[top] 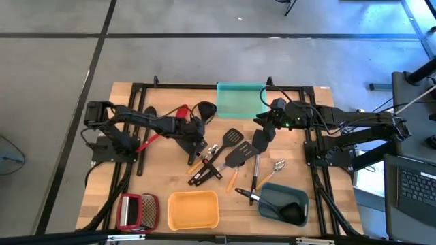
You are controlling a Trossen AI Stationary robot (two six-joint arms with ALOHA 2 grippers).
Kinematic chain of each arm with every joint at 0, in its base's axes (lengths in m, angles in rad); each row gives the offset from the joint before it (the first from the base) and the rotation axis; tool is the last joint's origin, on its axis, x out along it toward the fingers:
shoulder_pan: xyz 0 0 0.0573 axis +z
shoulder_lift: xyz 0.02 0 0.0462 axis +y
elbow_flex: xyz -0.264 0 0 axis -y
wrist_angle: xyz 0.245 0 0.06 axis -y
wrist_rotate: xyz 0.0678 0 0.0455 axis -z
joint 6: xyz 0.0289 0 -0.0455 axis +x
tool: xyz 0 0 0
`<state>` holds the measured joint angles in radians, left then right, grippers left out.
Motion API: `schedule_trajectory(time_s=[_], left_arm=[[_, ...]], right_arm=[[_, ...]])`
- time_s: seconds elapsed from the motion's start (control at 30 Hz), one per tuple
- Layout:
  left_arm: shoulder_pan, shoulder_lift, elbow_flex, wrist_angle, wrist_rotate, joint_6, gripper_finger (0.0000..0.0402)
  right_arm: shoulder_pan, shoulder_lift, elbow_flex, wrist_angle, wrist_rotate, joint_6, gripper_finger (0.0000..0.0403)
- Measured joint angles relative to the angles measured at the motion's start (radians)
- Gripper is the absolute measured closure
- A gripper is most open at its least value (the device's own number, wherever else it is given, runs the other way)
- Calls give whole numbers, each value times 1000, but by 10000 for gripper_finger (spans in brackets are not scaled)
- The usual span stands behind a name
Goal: Pick & Place Kitchen Items
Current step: Put the black serving spoon into the blue bin
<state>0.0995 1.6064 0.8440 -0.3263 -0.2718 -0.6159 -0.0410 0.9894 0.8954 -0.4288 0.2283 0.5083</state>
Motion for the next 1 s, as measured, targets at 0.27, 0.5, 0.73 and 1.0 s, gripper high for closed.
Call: schedule_trajectory(time_s=[0.27, 0.5, 0.73, 1.0], left_arm=[[-7, 67, 8, -12, 39, -44, 217], [-7, 78, 10, -20, 34, -59, 264], [-6, 30, 3, -117, 28, 9, 334], [-4, -103, 3, -253, 4, 38, 340]], right_arm=[[0, 0, 0, -1, 1, 0, 274], [0, 0, 0, -1, 3, 0, 274], [0, 0, 0, -2, -5, -1, 274], [0, 0, 0, -20, -7, -2, 274]])
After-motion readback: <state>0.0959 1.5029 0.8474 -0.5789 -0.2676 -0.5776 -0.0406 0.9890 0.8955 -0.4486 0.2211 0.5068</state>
